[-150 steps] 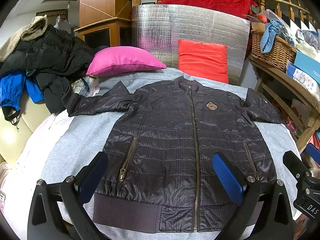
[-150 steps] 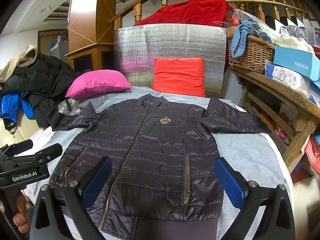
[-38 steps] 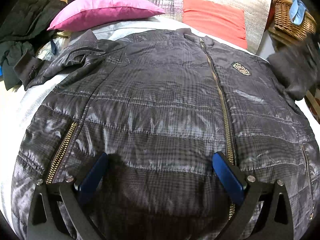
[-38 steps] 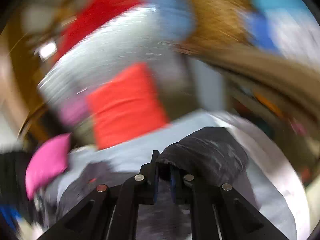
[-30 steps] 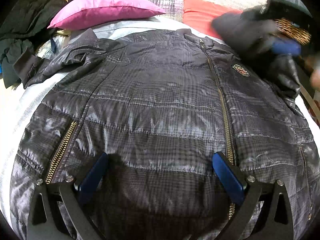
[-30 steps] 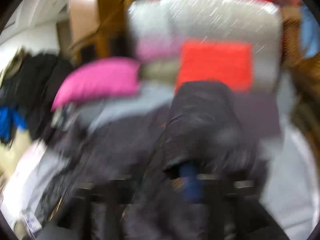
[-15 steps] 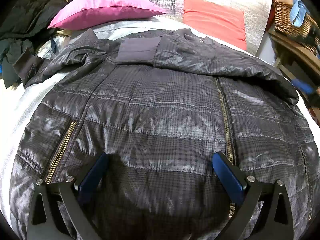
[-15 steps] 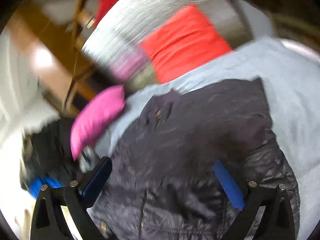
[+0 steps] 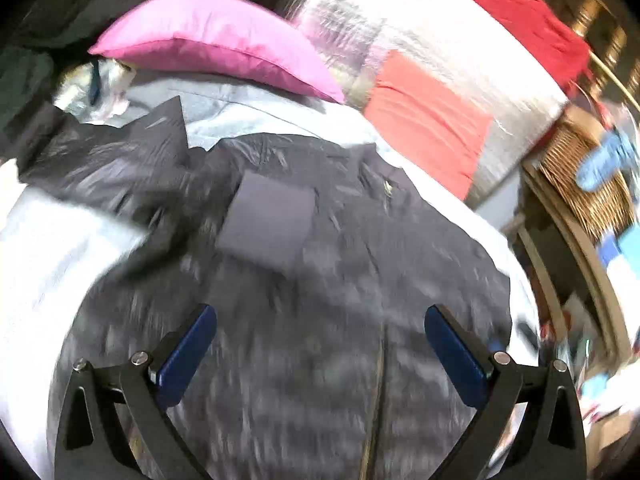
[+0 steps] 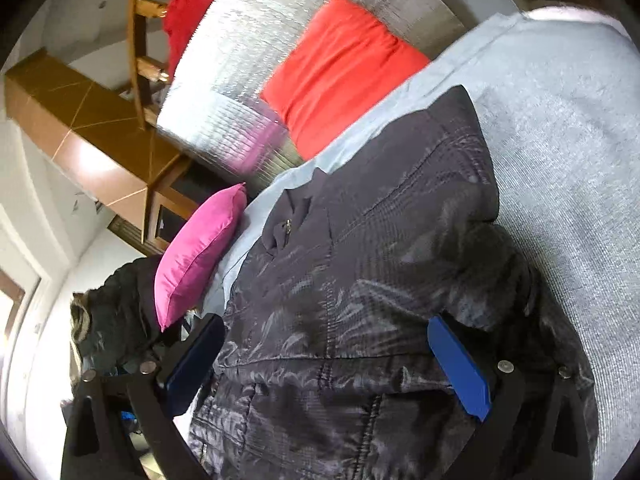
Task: Fold large clothes
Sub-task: 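Grasp the ribbed sleeve cuff with the left tool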
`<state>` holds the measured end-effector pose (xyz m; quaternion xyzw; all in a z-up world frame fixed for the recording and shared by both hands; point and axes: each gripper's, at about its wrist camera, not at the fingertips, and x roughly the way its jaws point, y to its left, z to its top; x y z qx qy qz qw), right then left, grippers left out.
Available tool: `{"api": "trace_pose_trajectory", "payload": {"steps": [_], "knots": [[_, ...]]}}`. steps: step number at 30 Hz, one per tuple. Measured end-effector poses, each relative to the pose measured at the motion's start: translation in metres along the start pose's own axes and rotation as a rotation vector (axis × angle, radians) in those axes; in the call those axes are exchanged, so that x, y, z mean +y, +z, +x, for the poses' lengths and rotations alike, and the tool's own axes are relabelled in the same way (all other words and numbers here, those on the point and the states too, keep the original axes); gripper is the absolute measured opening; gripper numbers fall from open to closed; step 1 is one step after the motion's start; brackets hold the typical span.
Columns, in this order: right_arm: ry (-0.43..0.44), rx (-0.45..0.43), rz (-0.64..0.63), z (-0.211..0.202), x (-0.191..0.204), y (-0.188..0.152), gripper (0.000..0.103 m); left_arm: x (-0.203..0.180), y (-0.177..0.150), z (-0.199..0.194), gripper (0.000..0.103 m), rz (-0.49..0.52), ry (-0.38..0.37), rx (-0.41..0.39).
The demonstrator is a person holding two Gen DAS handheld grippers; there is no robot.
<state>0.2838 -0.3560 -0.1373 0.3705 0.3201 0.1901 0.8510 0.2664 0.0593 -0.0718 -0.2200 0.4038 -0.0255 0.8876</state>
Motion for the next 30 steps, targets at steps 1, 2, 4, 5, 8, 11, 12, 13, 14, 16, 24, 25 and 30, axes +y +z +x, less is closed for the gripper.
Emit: {"api": "trace_pose_trajectory", "payload": {"steps": [1, 2, 4, 5, 8, 11, 12, 13, 14, 16, 24, 25, 30], "knots": [[-0.001, -0.003, -0.015, 0.001, 0.001, -0.004, 0.103, 0.011, 0.017, 0.019, 0.103, -0.042, 0.049, 0.024], [-0.001, -0.005, -0.022, 0.005, 0.002, -0.006, 0.103, 0.02, 0.028, 0.036, 0.102, -0.077, 0.061, 0.043], [0.013, -0.009, -0.015, 0.003, 0.0, -0.007, 0.103, 0.033, 0.04, 0.067, 0.102, -0.133, 0.071, 0.113], [0.019, -0.01, -0.011, 0.003, -0.001, -0.006, 0.103, 0.041, 0.045, 0.081, 0.099, -0.175, 0.079, 0.143], [0.025, -0.011, -0.013, 0.0, -0.003, -0.008, 0.103, 0.06, 0.05, 0.105, 0.095, -0.308, 0.064, 0.163], [0.02, -0.006, -0.014, -0.001, -0.003, -0.008, 0.103, 0.055, 0.056, 0.113, 0.019, -0.264, 0.139, 0.165], [0.017, 0.002, -0.012, -0.002, -0.004, -0.008, 0.102, 0.051, 0.06, 0.113, 0.019, -0.246, 0.129, 0.184], [0.007, 0.021, -0.005, -0.003, -0.002, -0.005, 0.102, 0.046, 0.063, 0.106, 0.018, -0.226, 0.121, 0.155], [0.003, 0.045, 0.021, -0.008, 0.0, -0.001, 0.102, 0.034, 0.069, 0.089, 0.018, -0.154, 0.118, 0.082], [0.036, 0.02, 0.029, -0.029, 0.007, 0.009, 0.102, 0.015, 0.072, 0.061, 0.018, -0.041, 0.103, -0.033], [-0.168, -0.031, 0.108, -0.051, -0.041, 0.08, 0.103, 0.013, 0.053, 0.051, 0.018, 0.075, 0.181, -0.127], [-0.19, 0.027, 0.117, -0.033, -0.049, 0.085, 0.103, 0.02, 0.049, 0.052, 0.018, 0.073, 0.19, -0.125], [-0.245, 0.168, 0.024, 0.023, -0.047, 0.098, 0.097, 0.035, 0.05, 0.049, 0.018, 0.062, 0.24, -0.152]]}}
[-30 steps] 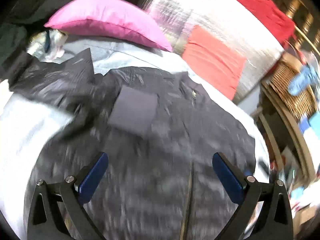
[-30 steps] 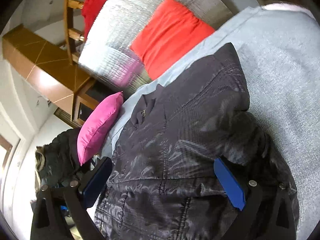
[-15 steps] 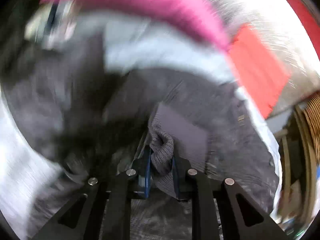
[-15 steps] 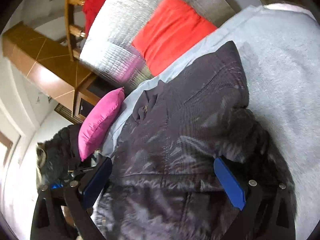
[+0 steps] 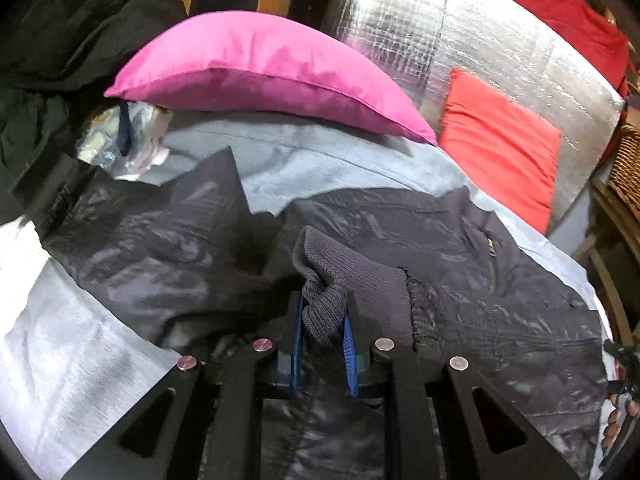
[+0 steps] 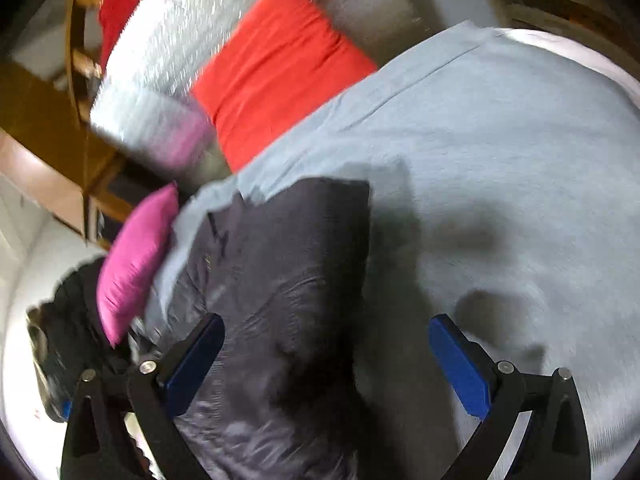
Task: Fold large clothes
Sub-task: 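Grasp the ribbed sleeve cuff with the left tool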
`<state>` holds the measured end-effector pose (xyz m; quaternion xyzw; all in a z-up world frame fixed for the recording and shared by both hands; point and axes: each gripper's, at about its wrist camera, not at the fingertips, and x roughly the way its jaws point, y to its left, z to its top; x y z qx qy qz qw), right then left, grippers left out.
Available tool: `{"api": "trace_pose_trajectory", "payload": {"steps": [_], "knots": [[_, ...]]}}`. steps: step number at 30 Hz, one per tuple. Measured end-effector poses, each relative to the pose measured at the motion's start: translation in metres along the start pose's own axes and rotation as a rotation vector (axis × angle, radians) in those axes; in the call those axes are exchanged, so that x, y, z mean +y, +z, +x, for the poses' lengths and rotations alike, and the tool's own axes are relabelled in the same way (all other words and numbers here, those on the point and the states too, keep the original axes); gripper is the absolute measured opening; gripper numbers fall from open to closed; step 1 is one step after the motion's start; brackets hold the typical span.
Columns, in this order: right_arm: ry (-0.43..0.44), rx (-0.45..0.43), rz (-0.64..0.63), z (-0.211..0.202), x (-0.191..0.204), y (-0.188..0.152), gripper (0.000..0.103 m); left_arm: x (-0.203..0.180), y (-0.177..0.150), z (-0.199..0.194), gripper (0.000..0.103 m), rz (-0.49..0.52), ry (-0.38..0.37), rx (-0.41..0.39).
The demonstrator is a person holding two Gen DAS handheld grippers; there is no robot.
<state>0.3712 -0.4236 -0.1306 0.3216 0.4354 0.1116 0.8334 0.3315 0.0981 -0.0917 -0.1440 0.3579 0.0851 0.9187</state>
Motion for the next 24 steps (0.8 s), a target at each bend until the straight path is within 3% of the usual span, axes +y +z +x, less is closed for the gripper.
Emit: {"api": "trace_pose_trajectory", "payload": {"steps": [2, 3, 5, 7, 9, 11, 12, 13, 14, 15, 18, 20, 22, 24], "knots": [[-0.031, 0.054, -0.027, 0.016, 0.006, 0.006, 0.024, -0.002, 0.005, -0.001, 0.018, 0.011, -0.004, -0.019], [-0.026, 0.073, -0.06, 0.019, 0.016, 0.008, 0.011, -0.004, 0.007, -0.003, 0.018, 0.028, 0.005, -0.043], [-0.052, 0.012, -0.185, 0.006, 0.045, 0.007, 0.01, -0.007, 0.004, 0.001, 0.018, 0.056, 0.008, -0.056], [-0.124, -0.028, -0.225, 0.004, 0.049, 0.008, 0.01, -0.006, -0.005, 0.024, 0.018, 0.057, 0.006, 0.027], [-0.2, 0.033, -0.16, 0.021, 0.028, 0.006, 0.016, -0.006, -0.016, 0.042, 0.018, 0.071, 0.047, 0.077], [-0.155, 0.022, -0.104, 0.02, 0.015, -0.001, 0.024, -0.008, -0.028, 0.049, 0.018, 0.113, 0.079, 0.071], [-0.117, -0.012, -0.085, 0.011, 0.013, -0.003, 0.036, -0.01, -0.03, 0.049, 0.018, 0.125, 0.084, 0.062], [-0.079, -0.047, -0.062, -0.001, 0.01, -0.007, 0.071, -0.011, -0.03, 0.049, 0.018, 0.13, 0.088, 0.057], [-0.06, -0.074, -0.044, -0.011, 0.009, -0.01, 0.088, -0.011, -0.029, 0.05, 0.018, 0.125, 0.085, 0.06], [-0.059, -0.099, -0.037, -0.02, 0.009, -0.015, 0.094, -0.009, -0.029, 0.052, 0.018, 0.112, 0.078, 0.066], [-0.03, -0.009, -0.093, -0.019, 0.016, -0.031, 0.093, -0.005, -0.027, 0.056, 0.019, 0.097, 0.067, 0.069], [-0.061, 0.067, -0.175, -0.007, 0.025, -0.044, 0.091, -0.007, -0.027, 0.055, 0.019, 0.102, 0.071, 0.066], [-0.1, 0.159, -0.269, 0.011, 0.035, -0.055, 0.025, -0.01, -0.029, 0.052, 0.019, 0.114, 0.074, 0.064], [-0.138, 0.13, -0.339, 0.005, 0.053, -0.06, 0.017, -0.01, -0.03, 0.05, 0.019, 0.12, 0.073, 0.055]]}}
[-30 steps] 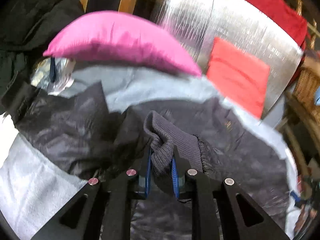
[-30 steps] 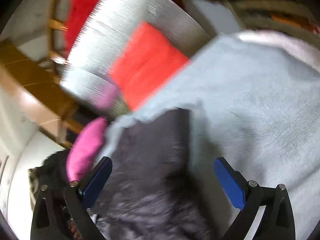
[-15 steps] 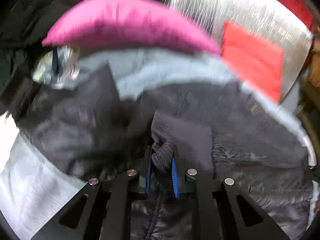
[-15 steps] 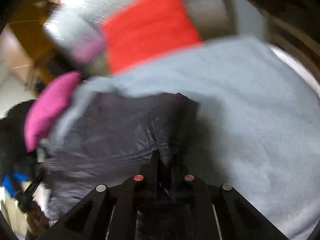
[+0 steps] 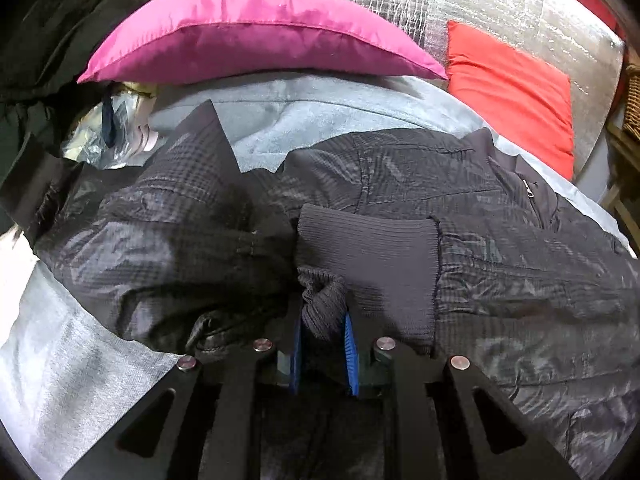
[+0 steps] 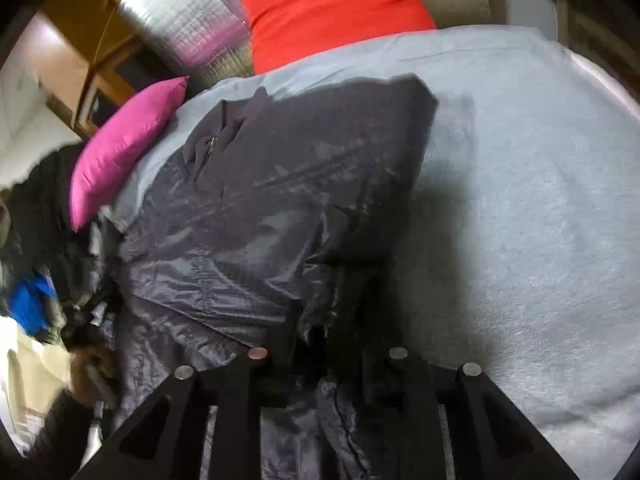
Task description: Fold large clothes
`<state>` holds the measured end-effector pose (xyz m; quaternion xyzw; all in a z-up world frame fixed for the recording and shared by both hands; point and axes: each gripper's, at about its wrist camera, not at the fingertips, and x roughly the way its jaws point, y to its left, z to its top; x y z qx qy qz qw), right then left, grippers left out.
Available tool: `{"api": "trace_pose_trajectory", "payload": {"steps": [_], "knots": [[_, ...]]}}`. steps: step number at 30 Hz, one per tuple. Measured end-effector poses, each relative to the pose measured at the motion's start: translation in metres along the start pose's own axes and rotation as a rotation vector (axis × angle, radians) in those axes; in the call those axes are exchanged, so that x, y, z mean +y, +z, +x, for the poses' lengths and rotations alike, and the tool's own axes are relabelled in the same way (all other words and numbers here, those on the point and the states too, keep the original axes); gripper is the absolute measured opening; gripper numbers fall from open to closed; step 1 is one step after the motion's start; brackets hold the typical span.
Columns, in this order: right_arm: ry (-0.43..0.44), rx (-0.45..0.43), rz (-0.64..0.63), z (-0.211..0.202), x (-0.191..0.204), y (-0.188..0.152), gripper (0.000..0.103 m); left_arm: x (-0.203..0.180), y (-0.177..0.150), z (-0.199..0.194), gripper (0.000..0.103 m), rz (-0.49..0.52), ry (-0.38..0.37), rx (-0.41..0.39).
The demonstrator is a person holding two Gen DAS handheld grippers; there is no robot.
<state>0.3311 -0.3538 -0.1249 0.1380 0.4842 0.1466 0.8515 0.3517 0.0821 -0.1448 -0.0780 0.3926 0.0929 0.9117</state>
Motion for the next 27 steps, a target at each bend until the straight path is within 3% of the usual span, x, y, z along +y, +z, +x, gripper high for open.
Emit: {"api": "trace_pose_trajectory", "payload": {"steps": [2, 3, 5, 6, 7, 9, 12, 16, 17, 18, 21, 25, 27], "knots": [[-0.025, -0.07, -0.054, -0.018, 0.008, -0.001, 0.017, 0.001, -0.002, 0.003, 0.02, -0.003, -0.004, 0.0], [-0.033, -0.063, -0.064, -0.017, 0.008, -0.003, 0.018, -0.001, -0.003, 0.004, 0.02, 0.003, 0.001, 0.002], [-0.06, 0.05, -0.035, 0.015, -0.008, -0.01, 0.033, -0.004, -0.003, 0.004, 0.02, 0.017, 0.015, -0.002], [-0.034, 0.024, -0.008, 0.017, -0.015, -0.013, 0.038, -0.003, -0.003, 0.004, 0.02, 0.013, 0.012, -0.001], [0.009, -0.007, 0.038, 0.011, -0.022, -0.011, 0.058, -0.002, -0.003, 0.005, 0.02, 0.012, 0.011, 0.0], [0.096, -0.087, 0.13, -0.004, -0.034, -0.007, 0.079, -0.004, -0.004, 0.005, 0.02, 0.02, 0.017, -0.005], [0.123, -0.192, 0.235, -0.018, -0.052, 0.01, 0.079, -0.003, -0.004, 0.005, 0.021, 0.018, 0.017, -0.01], [0.102, -0.144, 0.359, 0.016, -0.074, 0.045, 0.075, -0.001, -0.005, 0.005, 0.021, 0.011, 0.007, -0.011], [0.114, -0.131, 0.371, 0.018, -0.079, 0.05, 0.063, -0.001, -0.005, 0.005, 0.021, 0.01, 0.004, -0.011], [0.123, -0.122, 0.357, 0.018, -0.076, 0.053, 0.019, 0.0, -0.005, 0.006, 0.021, 0.008, 0.001, -0.01], [0.006, -0.166, 0.147, 0.001, -0.038, 0.067, 0.011, 0.002, -0.005, 0.008, 0.022, -0.002, -0.025, -0.009], [-0.115, -0.09, 0.18, 0.018, -0.067, 0.052, 0.014, -0.001, -0.005, 0.009, 0.023, 0.012, -0.033, -0.005], [-0.128, -0.13, 0.155, 0.014, -0.059, 0.048, 0.02, -0.001, -0.005, 0.009, 0.023, 0.01, -0.033, -0.004]]}}
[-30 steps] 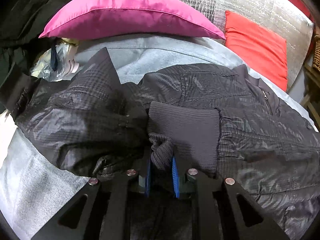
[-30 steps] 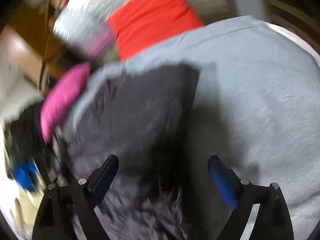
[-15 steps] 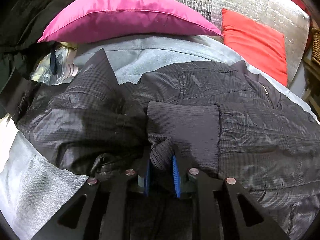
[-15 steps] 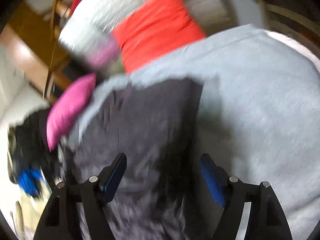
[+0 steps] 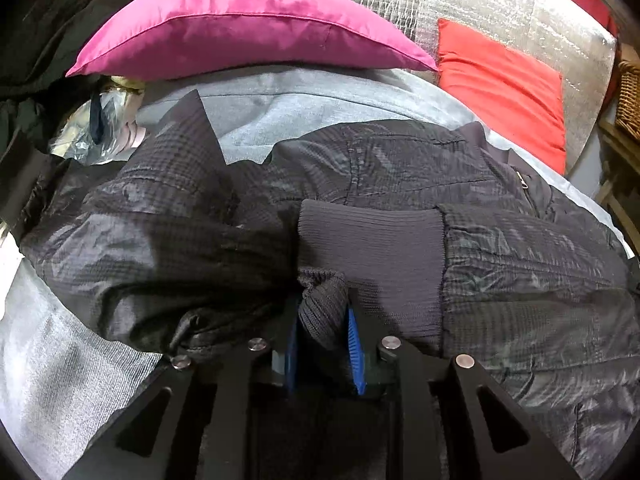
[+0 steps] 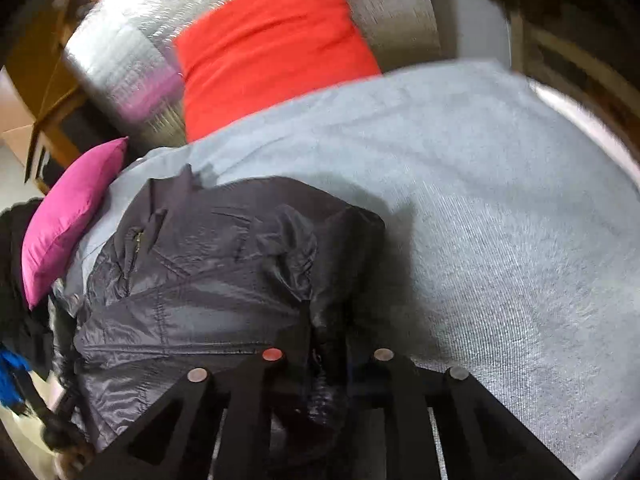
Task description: Fold large clothes
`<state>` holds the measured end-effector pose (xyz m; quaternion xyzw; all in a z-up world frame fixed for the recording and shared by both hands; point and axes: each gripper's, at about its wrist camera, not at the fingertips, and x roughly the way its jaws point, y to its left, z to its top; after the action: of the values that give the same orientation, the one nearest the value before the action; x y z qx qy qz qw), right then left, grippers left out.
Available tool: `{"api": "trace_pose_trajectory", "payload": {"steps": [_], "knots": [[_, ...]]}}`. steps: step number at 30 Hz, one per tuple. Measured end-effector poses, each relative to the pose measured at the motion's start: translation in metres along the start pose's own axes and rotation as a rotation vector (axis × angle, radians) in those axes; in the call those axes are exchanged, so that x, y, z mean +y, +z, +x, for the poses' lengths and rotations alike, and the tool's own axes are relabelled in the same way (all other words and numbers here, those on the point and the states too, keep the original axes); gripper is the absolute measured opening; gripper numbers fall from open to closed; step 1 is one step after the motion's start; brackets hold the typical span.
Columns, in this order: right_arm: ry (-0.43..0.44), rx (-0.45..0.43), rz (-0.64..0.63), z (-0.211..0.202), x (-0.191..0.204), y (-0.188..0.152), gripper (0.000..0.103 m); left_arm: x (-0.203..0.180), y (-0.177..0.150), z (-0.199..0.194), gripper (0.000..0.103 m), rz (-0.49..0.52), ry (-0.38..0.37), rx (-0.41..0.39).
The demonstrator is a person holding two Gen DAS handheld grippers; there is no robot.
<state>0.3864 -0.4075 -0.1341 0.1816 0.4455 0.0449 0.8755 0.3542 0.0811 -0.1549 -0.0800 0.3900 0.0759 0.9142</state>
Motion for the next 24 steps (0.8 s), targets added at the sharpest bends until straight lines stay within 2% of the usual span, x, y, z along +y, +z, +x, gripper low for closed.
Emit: {"api": "trace_pose_trajectory", "payload": {"steps": [2, 4, 5, 6, 10, 14, 15, 16, 17, 18, 20, 21, 22, 23, 24], "knots": [[0.0, -0.018, 0.032, -0.01, 0.002, 0.0, 0.032, -0.001, 0.0, 0.0, 0.023, 0.004, 0.005, 0.0], [-0.028, -0.045, 0.026, -0.023, 0.012, -0.001, 0.086, -0.003, 0.001, 0.0, 0.023, 0.011, 0.013, 0.002], [-0.042, -0.065, 0.018, -0.031, 0.018, -0.004, 0.088, -0.004, 0.001, 0.0, 0.023, 0.013, 0.016, 0.002], [-0.048, -0.079, 0.002, -0.04, 0.022, -0.009, 0.088, -0.004, 0.001, 0.0, 0.023, 0.014, 0.018, 0.003], [-0.02, -0.02, -0.049, -0.059, 0.033, -0.037, 0.088, -0.008, 0.003, 0.0, 0.023, 0.029, 0.035, 0.011], [-0.077, 0.052, -0.108, -0.042, 0.037, -0.055, 0.086, -0.01, 0.006, -0.001, 0.023, 0.037, 0.039, 0.022], [-0.074, 0.075, -0.109, -0.037, 0.036, -0.058, 0.068, -0.01, 0.007, -0.001, 0.024, 0.041, 0.038, 0.028], [-0.015, 0.112, -0.116, -0.03, 0.038, -0.058, 0.026, -0.011, 0.01, -0.002, 0.022, 0.058, 0.041, 0.044], [-0.003, 0.129, -0.125, -0.031, 0.041, -0.057, 0.026, -0.012, 0.015, -0.006, 0.02, 0.068, 0.034, 0.052], [-0.031, 0.099, -0.165, -0.038, 0.05, -0.055, 0.022, -0.011, 0.019, -0.011, 0.02, 0.062, 0.022, 0.05], [-0.041, 0.045, -0.195, -0.055, 0.057, -0.051, 0.021, -0.004, 0.026, -0.021, 0.02, 0.026, -0.034, 0.03], [-0.046, 0.043, -0.182, -0.055, 0.052, -0.05, 0.021, -0.005, 0.024, -0.011, 0.02, 0.036, -0.034, 0.081], [-0.067, 0.07, -0.164, -0.046, 0.045, -0.051, 0.021, -0.006, 0.019, -0.001, 0.021, 0.048, -0.03, 0.133], [-0.086, 0.101, -0.153, -0.037, 0.039, -0.054, 0.022, -0.008, 0.015, 0.004, 0.021, 0.063, -0.019, 0.138], [-0.092, 0.123, -0.141, -0.03, 0.035, -0.059, 0.028, -0.012, 0.013, 0.002, 0.021, 0.098, -0.001, 0.108]]}}
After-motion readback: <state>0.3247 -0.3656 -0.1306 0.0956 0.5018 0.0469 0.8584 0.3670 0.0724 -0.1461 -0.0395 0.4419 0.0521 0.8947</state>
